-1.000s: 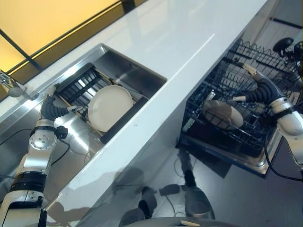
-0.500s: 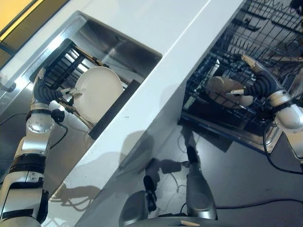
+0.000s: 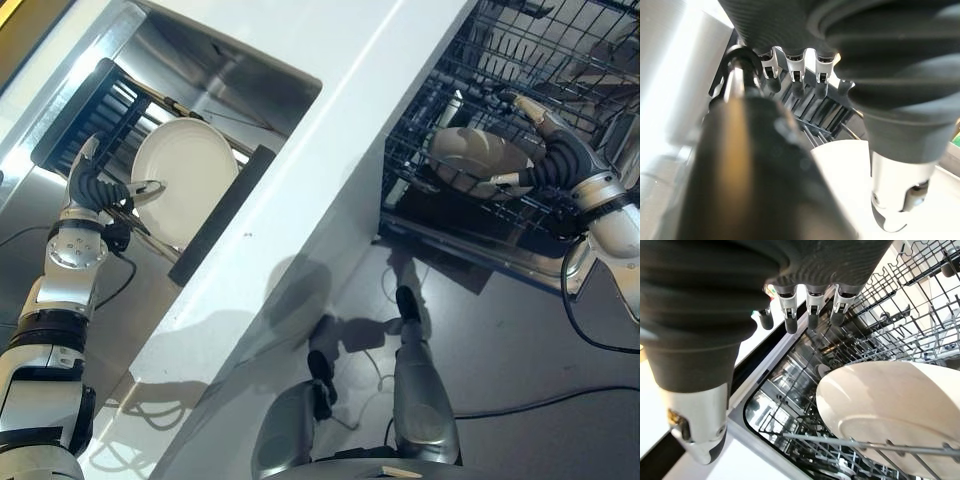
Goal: Pick up plates and place into dishwasher.
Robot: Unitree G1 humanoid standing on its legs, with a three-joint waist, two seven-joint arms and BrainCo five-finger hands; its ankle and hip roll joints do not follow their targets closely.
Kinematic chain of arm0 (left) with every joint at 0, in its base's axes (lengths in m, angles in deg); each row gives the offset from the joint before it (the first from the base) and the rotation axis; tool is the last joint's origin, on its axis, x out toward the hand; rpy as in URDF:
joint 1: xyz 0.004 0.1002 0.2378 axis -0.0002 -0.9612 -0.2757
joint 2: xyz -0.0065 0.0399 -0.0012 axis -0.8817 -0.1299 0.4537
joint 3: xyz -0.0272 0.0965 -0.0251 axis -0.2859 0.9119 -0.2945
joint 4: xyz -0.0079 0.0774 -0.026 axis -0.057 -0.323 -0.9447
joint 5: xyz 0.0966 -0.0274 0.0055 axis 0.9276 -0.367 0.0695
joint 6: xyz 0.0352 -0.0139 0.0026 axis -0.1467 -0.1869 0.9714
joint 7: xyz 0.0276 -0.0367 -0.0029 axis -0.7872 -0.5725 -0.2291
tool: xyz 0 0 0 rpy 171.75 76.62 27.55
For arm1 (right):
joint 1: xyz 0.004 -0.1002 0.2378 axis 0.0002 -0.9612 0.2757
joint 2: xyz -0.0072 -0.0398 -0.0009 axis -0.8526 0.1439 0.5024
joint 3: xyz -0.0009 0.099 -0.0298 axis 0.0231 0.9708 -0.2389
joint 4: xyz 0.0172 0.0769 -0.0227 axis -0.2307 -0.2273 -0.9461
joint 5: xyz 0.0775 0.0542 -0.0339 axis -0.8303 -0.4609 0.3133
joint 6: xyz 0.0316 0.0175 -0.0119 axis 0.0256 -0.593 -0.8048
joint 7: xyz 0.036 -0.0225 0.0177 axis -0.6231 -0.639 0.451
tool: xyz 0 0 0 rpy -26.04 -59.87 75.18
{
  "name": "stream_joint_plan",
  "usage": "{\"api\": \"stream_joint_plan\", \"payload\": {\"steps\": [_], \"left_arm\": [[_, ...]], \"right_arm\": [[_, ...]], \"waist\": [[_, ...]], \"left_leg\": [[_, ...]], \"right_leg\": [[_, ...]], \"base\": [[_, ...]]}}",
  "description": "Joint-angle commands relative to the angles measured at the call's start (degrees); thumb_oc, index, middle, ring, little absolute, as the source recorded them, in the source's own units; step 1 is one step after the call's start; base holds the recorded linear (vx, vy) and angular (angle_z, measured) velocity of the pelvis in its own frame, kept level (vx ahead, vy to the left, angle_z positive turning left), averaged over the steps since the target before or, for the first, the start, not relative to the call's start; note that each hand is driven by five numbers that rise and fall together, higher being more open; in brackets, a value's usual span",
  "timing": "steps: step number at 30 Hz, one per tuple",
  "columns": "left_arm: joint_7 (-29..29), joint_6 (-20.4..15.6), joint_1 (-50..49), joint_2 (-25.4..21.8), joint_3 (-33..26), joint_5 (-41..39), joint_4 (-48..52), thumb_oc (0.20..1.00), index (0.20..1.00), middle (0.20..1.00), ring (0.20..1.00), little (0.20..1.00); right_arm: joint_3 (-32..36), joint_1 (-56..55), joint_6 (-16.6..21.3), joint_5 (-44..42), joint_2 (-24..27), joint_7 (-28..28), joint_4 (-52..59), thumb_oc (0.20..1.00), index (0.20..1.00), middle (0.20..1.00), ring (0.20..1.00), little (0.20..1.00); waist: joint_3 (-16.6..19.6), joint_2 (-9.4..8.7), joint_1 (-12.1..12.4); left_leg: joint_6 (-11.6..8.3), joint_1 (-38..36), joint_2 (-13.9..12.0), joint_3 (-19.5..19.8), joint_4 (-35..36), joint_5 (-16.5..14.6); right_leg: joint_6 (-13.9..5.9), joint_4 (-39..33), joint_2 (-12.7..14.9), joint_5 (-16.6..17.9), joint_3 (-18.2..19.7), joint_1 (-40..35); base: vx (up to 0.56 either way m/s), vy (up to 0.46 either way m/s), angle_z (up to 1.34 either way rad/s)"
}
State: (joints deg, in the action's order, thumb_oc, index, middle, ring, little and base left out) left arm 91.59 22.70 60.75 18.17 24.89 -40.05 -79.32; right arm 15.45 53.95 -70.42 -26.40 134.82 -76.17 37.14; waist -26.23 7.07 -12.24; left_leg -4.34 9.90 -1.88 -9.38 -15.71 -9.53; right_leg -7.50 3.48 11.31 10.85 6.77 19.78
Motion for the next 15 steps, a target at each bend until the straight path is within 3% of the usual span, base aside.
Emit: {"api": "stream_joint_plan", "payload": {"steps": [1, 9, 15], "left_arm": [[-1.5, 0.9, -0.1, -3.4, 0.1, -2.5, -5.6, 1.000, 1.000, 1.000, 1.000, 1.000], [-5.2, 3.0, 1.1, -4.0, 0.7, -3.7, -10.1, 1.000, 1.000, 1.000, 1.000, 1.000], [-20.5, 3.4, -0.1, -3.1, 1.2, -13.9, -11.1, 1.000, 1.000, 1.000, 1.000, 1.000]], "right_arm": [[0.8, 4.8, 1.1, -1.5, 3.7, -0.7, 3.0, 1.000, 1.000, 1.000, 1.000, 1.000], [0.2, 5.8, 0.8, -2.4, 5.1, -0.3, 2.7, 1.000, 1.000, 1.000, 1.000, 1.000], [0.3, 5.8, 0.4, -2.7, 5.9, 0.3, 3.3, 1.000, 1.000, 1.000, 1.000, 1.000]], "waist": [[1.9, -0.12, -1.1], [1.8, -0.05, -1.6], [1.3, 0.30, -1.9]], "left_leg": [[0.33, 4.6, 1.3, -0.3, 1.5, 5.7], [0.37, 4.9, 1.8, -0.3, 1.2, 5.4], [0.45, 4.8, 2.0, -0.2, 1.4, 5.5]], "right_leg": [[0.13, 11.2, 2.8, -10.6, 0.8, -0.2], [0.35, 10.9, 3.1, -10.3, 1.1, 0.1], [0.31, 10.6, 3.3, -10.0, 1.2, 0.0]], "base": [[0.07, 0.091, -0.03], [0.04, 0.052, -0.02], [0.01, 0.043, -0.01]]}}
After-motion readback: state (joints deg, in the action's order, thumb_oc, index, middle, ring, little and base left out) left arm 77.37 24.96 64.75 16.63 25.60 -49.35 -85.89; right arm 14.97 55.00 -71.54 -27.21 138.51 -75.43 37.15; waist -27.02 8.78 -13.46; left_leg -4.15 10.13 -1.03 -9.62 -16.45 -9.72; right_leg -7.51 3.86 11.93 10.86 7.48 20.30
